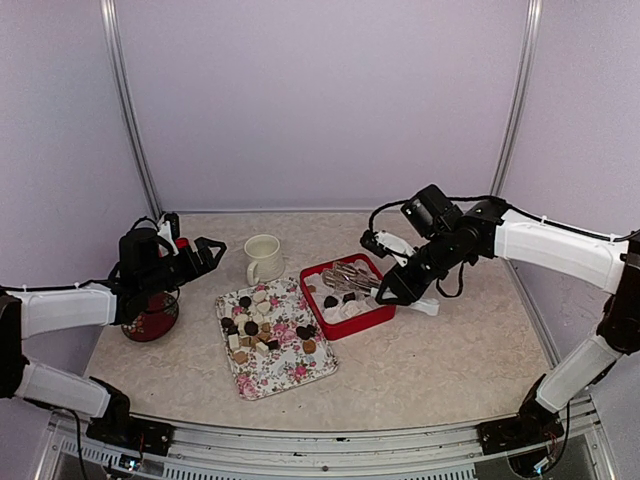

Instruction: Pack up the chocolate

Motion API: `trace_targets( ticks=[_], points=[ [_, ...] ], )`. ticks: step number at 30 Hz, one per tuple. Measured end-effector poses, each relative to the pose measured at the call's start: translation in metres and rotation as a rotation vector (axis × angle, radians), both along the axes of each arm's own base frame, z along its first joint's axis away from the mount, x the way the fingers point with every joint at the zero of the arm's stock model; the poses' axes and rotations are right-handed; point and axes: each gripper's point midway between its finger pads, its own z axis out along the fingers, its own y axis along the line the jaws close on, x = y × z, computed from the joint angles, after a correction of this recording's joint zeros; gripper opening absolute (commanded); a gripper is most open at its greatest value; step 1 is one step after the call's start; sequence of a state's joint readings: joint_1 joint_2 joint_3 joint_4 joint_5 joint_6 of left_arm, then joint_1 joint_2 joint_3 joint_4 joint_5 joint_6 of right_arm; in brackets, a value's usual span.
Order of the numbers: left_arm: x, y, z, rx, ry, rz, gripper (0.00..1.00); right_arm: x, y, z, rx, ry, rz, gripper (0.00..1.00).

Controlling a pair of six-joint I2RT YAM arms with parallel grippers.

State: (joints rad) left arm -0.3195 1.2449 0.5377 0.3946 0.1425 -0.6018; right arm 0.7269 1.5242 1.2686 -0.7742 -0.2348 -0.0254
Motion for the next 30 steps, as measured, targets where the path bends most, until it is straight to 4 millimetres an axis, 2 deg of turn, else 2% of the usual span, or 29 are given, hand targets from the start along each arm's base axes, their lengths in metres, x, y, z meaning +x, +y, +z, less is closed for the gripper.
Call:
trace_targets(
  ticks=[3,6,9,13,18,26,30],
  points=[
    [0.000,0.000,0.000,0.000,0.000,0.000,0.99,-0.014,0.027,0.011,0.038,-0.023,0.082,0.39],
    [0.000,0.000,0.000,0.000,0.000,0.000,0.99,-0.031,0.056,0.011,0.065,-0.023,0.165,0.39],
    [0.000,0.000,0.000,0.000,0.000,0.000,0.99,-0.049,0.077,-0.002,0.060,0.004,0.231,0.38],
    [0.000,0.000,0.000,0.000,0.000,0.000,0.99,-0.064,0.094,-0.023,0.042,0.045,0.273,0.38],
    [0.000,0.000,0.000,-0.001,-0.001,0.000,0.99,-0.056,0.102,-0.039,0.019,0.052,0.252,0.38],
    [0.000,0.000,0.000,-0.001,-0.002,0.000,0.99,-0.012,0.138,-0.042,0.005,-0.018,0.204,0.40],
    [0.000,0.000,0.001,-0.002,-0.003,0.000,0.99,0.003,0.145,-0.047,-0.007,-0.033,0.182,0.42]
  ],
)
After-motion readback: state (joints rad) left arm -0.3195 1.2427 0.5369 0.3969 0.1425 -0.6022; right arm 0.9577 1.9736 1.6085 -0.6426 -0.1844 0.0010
